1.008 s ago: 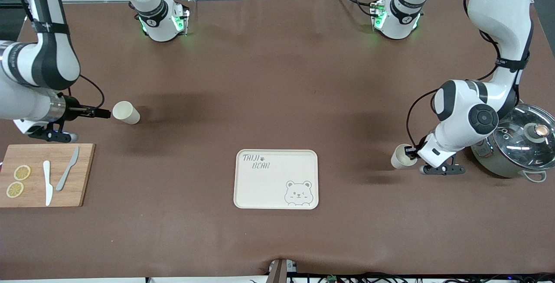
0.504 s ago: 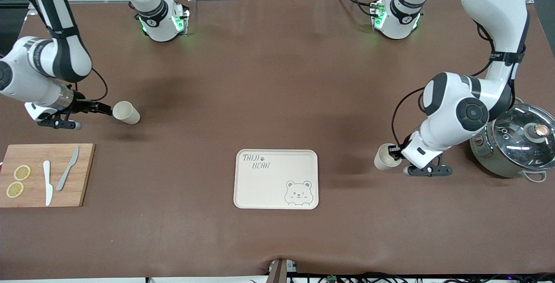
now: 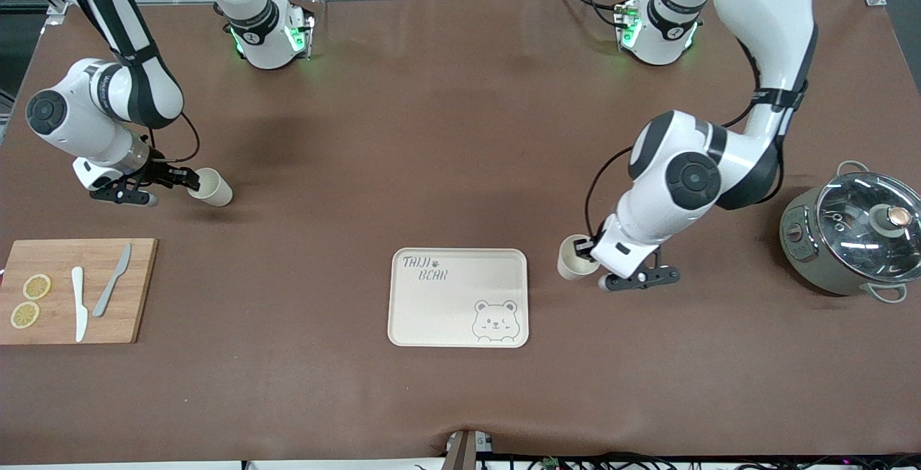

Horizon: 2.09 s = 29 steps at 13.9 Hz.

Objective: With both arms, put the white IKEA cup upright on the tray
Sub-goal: 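Carry the cup to the tray with the left gripper while the right gripper grasps, then set the cup upright on the tray and open the left gripper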

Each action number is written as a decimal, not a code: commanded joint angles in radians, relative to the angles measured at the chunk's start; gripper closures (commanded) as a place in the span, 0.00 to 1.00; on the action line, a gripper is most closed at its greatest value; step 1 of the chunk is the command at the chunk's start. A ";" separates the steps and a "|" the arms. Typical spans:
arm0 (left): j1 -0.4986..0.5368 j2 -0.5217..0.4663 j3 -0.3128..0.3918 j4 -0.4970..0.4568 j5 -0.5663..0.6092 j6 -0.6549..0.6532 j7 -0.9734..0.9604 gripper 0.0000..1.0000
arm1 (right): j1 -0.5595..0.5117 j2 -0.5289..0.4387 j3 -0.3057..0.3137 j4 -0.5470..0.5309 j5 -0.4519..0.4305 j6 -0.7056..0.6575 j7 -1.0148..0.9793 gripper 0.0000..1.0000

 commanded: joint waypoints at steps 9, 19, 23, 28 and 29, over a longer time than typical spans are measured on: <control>-0.142 0.279 0.021 0.333 -0.011 -0.035 -0.238 1.00 | -0.011 -0.046 0.023 0.074 0.058 -0.234 -0.003 1.00; -0.157 0.379 0.047 0.344 -0.002 0.080 -0.263 0.53 | 0.009 -0.024 0.023 0.434 0.153 -0.617 0.006 1.00; -0.154 0.342 0.048 0.343 0.016 0.067 -0.259 0.00 | 0.015 -0.024 0.023 0.436 0.161 -0.641 0.006 1.00; -0.082 0.186 0.048 0.331 0.050 -0.099 -0.256 0.00 | 0.015 -0.026 0.023 0.438 0.182 -0.667 0.006 1.00; -0.072 0.145 0.048 0.324 0.052 -0.141 -0.256 0.00 | 0.015 -0.026 0.025 0.438 0.184 -0.675 0.006 1.00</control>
